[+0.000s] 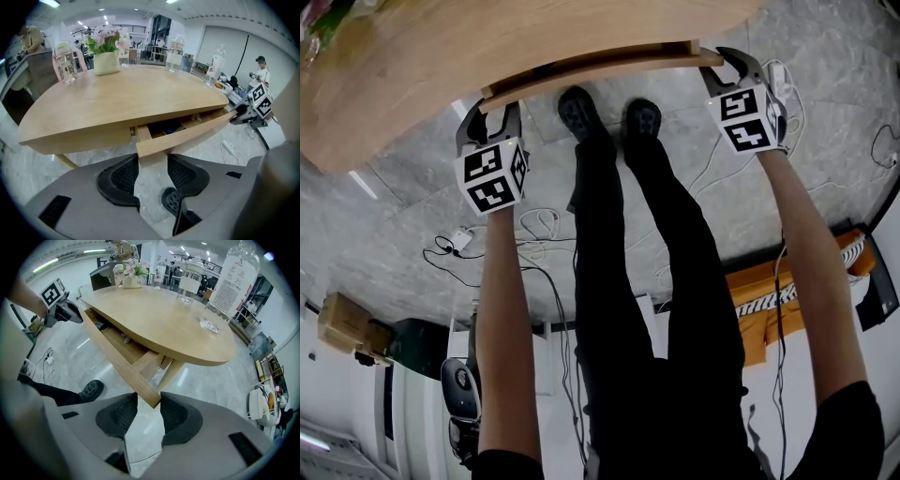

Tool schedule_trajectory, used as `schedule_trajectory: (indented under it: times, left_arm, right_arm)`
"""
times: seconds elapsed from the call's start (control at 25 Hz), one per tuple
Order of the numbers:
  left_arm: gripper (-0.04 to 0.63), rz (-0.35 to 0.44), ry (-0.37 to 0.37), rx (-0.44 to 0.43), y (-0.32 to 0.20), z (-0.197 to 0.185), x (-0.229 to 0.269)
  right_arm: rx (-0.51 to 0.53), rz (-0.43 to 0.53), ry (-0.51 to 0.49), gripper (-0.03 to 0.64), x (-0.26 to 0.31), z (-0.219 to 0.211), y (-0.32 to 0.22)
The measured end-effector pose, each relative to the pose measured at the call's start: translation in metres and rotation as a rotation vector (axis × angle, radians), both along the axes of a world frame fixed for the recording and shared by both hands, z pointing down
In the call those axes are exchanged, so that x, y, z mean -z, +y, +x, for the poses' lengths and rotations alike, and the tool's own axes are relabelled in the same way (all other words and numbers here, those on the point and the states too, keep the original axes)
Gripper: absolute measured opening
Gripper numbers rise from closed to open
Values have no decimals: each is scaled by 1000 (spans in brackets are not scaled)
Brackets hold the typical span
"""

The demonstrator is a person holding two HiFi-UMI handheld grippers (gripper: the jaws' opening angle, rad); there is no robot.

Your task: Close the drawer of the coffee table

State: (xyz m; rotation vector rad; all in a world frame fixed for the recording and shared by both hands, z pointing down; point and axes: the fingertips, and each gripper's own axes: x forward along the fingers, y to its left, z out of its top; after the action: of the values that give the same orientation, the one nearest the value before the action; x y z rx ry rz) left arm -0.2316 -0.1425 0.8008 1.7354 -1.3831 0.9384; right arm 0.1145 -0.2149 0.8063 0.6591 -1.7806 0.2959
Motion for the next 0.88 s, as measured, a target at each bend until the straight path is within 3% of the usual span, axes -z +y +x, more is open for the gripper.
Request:
schedule_trajectory:
  times: [0.88]
  left_arm:
    - [196, 38, 9, 16, -41, -7, -6]
  right_arm:
    - [-121, 36, 26, 153, -5, -5, -46]
